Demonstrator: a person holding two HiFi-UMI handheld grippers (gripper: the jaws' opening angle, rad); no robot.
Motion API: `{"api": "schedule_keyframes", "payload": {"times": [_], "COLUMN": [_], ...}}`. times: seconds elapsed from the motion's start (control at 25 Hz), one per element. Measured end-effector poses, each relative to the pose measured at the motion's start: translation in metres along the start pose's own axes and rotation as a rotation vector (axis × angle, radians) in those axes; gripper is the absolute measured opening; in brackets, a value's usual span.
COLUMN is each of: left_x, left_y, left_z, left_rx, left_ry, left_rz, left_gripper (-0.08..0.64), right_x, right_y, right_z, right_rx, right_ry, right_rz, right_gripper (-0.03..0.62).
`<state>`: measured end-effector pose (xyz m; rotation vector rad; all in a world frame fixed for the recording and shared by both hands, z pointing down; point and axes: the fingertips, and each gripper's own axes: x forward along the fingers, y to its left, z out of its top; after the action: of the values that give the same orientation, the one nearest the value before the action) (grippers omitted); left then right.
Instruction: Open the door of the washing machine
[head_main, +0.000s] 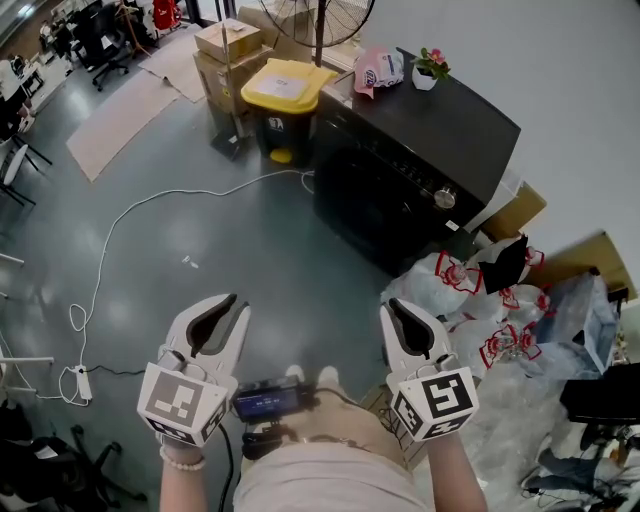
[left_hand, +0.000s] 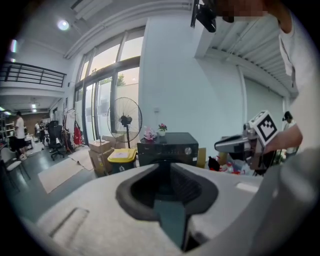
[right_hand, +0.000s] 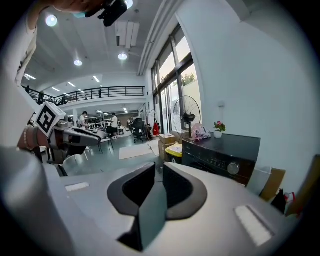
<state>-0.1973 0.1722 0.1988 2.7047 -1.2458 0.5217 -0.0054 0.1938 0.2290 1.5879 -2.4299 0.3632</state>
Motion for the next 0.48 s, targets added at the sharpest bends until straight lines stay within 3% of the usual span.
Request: {"api": "schedule_keyframes", "payload": {"times": [0.2,0.48], "left_x": [0.005,0.009], "left_y": [-0.004,-0.011], "left_z": [0.001,0.004], "left_rx": [-0.004,-0.004], "left_ry": [0.004,0.006], "left_rz": [0.002,0.036], "left_gripper": [0.077,0.077], "right_x": [0.002,0.002], "right_y": [0.001,-0.014], "right_z": [-0.005,-0.008], "right_rx": [0.001,0.002], "right_ry": [0.02,0.016], "right_rz": [0.041,0.048], "right_gripper": [0.129,0.137]}}
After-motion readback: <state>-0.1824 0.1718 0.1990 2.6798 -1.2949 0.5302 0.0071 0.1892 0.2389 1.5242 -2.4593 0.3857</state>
